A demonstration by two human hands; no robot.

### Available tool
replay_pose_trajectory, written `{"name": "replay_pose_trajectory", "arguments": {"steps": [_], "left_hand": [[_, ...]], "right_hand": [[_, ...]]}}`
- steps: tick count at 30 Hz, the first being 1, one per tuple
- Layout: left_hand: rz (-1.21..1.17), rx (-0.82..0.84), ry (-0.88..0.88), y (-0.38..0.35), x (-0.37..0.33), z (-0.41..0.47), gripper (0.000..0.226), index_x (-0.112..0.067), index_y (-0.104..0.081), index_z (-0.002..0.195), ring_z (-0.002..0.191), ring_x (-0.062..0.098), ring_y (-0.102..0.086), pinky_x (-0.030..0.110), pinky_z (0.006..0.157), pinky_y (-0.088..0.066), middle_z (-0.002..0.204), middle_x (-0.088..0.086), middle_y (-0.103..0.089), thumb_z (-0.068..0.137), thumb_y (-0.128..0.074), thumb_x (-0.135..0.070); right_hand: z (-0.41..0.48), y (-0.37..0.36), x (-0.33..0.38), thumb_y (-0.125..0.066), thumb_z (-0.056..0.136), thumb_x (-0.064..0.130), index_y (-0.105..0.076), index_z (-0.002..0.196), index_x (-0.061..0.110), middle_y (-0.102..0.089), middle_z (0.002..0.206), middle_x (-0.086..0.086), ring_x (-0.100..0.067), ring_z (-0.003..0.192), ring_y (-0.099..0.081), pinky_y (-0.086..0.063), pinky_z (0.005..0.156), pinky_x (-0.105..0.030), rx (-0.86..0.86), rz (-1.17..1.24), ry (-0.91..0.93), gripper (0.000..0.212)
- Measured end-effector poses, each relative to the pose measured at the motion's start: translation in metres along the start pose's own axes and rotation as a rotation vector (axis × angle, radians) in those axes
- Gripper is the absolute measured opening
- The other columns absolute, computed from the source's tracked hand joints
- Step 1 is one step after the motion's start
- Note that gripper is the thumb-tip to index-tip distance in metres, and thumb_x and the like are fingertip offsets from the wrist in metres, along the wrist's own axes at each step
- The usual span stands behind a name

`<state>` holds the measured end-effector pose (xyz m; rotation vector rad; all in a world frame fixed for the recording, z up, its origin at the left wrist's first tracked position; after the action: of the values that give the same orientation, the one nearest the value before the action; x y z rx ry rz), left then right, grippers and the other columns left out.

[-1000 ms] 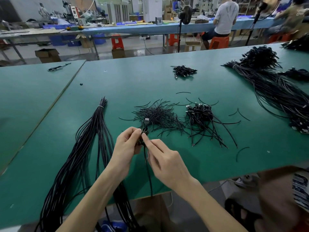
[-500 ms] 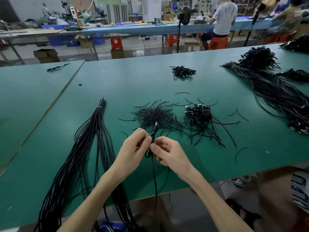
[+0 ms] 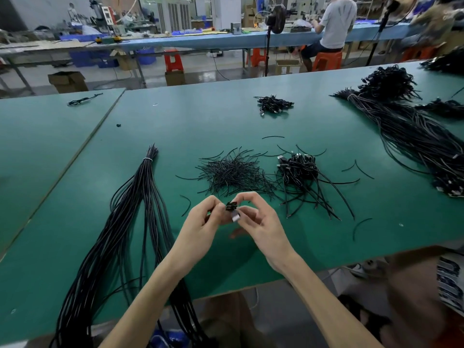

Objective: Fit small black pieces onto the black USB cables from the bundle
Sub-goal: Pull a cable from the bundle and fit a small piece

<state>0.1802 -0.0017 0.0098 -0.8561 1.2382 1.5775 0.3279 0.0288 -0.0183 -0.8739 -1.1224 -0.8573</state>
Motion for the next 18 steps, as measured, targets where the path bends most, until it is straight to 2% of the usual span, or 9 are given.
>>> {"name": "replay_pose_trajectory", "arguments": {"steps": [2, 4, 7, 10, 13, 15, 18], "left_hand": [[0.013, 0.01, 0.004, -0.001, -0.003, 0.0, 0.029, -0.006, -0.049, 0.08, 0.05, -0.008, -0.051, 0.005, 0.052, -0.039, 0.054, -0.023, -0.054, 0.108, -0.045, -0.006], [0.045, 0.0, -0.001, -0.003, -0.004, 0.0, 0.03, -0.006, -0.049, 0.078, 0.048, -0.006, -0.047, 0.005, 0.052, -0.037, 0.052, -0.022, -0.05, 0.108, -0.047, -0.006], [0.047, -0.012, 0.029, -0.006, 0.001, -0.002, 0.032, -0.012, -0.048, 0.076, 0.05, 0.004, -0.034, 0.016, 0.053, -0.03, 0.054, -0.015, -0.043, 0.108, -0.049, -0.013], [-0.069, -0.036, 0.145, -0.009, 0.009, -0.006, 0.035, -0.016, -0.046, 0.074, 0.051, 0.011, -0.028, 0.025, 0.05, -0.026, 0.057, -0.011, -0.033, 0.108, -0.049, -0.018], [-0.115, -0.053, 0.196, -0.007, 0.013, -0.006, 0.035, -0.013, -0.044, 0.074, 0.05, 0.012, -0.027, 0.024, 0.046, -0.024, 0.059, -0.003, -0.03, 0.108, -0.05, -0.018], [-0.121, -0.049, 0.191, -0.004, 0.014, -0.005, 0.033, -0.009, -0.044, 0.077, 0.05, 0.012, -0.026, 0.021, 0.045, -0.026, 0.06, -0.001, -0.03, 0.108, -0.05, -0.016], [-0.155, -0.037, 0.22, -0.005, 0.014, -0.004, 0.031, -0.007, -0.045, 0.079, 0.05, 0.01, -0.027, 0.016, 0.046, -0.032, 0.059, -0.005, -0.033, 0.108, -0.049, -0.015]], "right_hand": [[0.0, 0.001, -0.001, -0.054, 0.104, 0.005, -0.061, 0.108, 0.013, -0.075, 0.089, -0.003, -0.015, 0.087, -0.069, -0.057, 0.073, -0.032, -0.033, -0.001, 0.013, 0.011], [0.001, 0.002, -0.001, -0.056, 0.103, 0.016, -0.066, 0.103, 0.015, -0.072, 0.091, -0.005, -0.018, 0.087, -0.066, -0.054, 0.077, -0.035, -0.088, 0.016, 0.014, 0.01], [0.0, 0.004, 0.0, -0.068, 0.097, 0.034, -0.068, 0.1, 0.02, -0.066, 0.09, -0.003, -0.016, 0.088, -0.06, -0.048, 0.081, -0.034, -0.122, -0.024, 0.031, 0.014], [-0.001, 0.005, 0.0, -0.076, 0.092, 0.026, -0.067, 0.103, 0.021, -0.071, 0.099, 0.007, -0.01, 0.097, -0.065, -0.049, 0.08, -0.029, -0.118, -0.056, 0.038, 0.015], [-0.001, 0.005, 0.0, -0.078, 0.089, 0.02, -0.063, 0.118, 0.023, -0.074, 0.111, 0.004, -0.012, 0.101, -0.068, -0.052, 0.083, -0.025, -0.108, -0.064, -0.002, 0.033], [-0.001, 0.004, 0.0, -0.077, 0.09, 0.014, -0.061, 0.127, 0.027, -0.075, 0.113, 0.004, -0.011, 0.094, -0.068, -0.056, 0.088, -0.034, -0.102, -0.098, -0.017, 0.042], [0.0, 0.005, -0.002, -0.077, 0.09, 0.006, -0.065, 0.124, 0.033, -0.076, 0.113, 0.008, -0.011, 0.093, -0.068, -0.052, 0.093, -0.047, -0.128, -0.14, -0.01, 0.045]]}}
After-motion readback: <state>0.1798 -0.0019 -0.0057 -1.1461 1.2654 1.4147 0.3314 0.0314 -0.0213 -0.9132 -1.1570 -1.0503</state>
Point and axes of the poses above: each hand's wrist, its own z-axis towards the middle knuckle, its own y-axis out of the back of the hand, x = y × z, the point moved 3 cm from there along z, towards the middle knuckle
